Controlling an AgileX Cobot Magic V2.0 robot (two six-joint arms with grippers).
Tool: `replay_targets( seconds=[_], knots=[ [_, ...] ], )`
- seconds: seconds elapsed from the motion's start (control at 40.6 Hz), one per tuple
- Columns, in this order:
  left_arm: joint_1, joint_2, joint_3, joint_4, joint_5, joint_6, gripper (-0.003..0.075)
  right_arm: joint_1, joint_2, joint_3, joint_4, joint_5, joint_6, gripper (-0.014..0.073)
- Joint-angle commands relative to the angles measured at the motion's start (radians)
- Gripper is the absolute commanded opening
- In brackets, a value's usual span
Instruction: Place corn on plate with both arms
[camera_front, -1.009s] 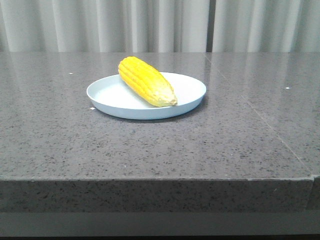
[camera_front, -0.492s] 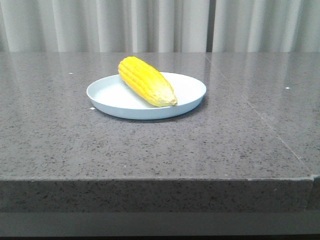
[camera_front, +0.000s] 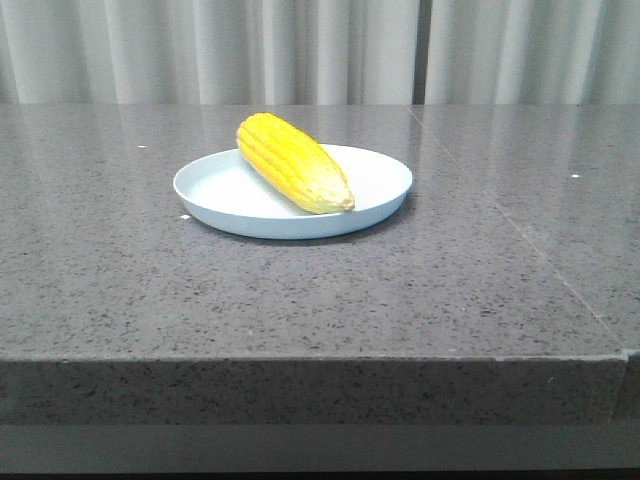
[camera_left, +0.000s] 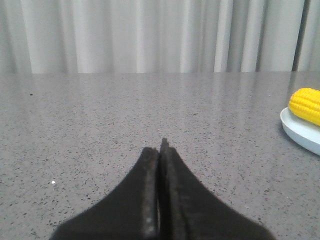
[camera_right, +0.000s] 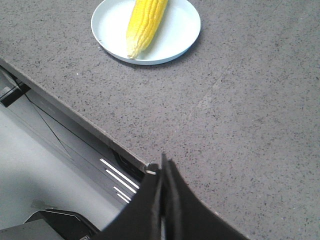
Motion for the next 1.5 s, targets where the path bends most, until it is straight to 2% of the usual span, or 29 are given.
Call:
replay_targets(
  seconds=[0.0,0.443,0.517,0.615,0.763,0.959,1.23,1.476],
  knots=[
    [0.001,-0.018,0.022,-0.007,-0.087,0.005,-0.0020,0.000,0.006,-0.021,-0.010,-0.063,-0.001,-0.0067],
    [0.001,-0.018,0.022,-0.007,-0.087,0.005,-0.0020,0.000,-0.009,-0.006,-0.009,-0.079,-0.001,-0.0067],
    [0.001,-0.018,0.022,-0.007,-0.087,0.005,-0.0020,-0.041,-0.042,0.032,-0.007,-0.112,-0.001,-0.0067],
    [0.001,-0.018,0.022,-0.007,-0.087,0.005,-0.0020,-0.154,-0.113,0.136,0.002,-0.255,-0.001,-0.0067],
    [0.001,-0.018,0.022,-0.007,-0.087,0.005,-0.0020,-0.350,-0.250,0.363,0.034,-0.610,-0.001,-0.0067],
    [0.001,-0.018,0.022,-0.007,-0.087,0.005,-0.0020,-0.504,-0.408,0.644,0.042,-0.962,-0.001,-0.0067],
    [0.001,-0.018,0.022,-0.007,-0.087,0.005,-0.0020,-0.574,-0.499,0.846,0.043,-1.141,-0.001,-0.0067],
    [0.001,-0.018,0.022,-0.007,-0.087,0.005,-0.0020,-0.574,-0.498,0.845,0.043,-1.133,-0.001,-0.0067]
  ],
)
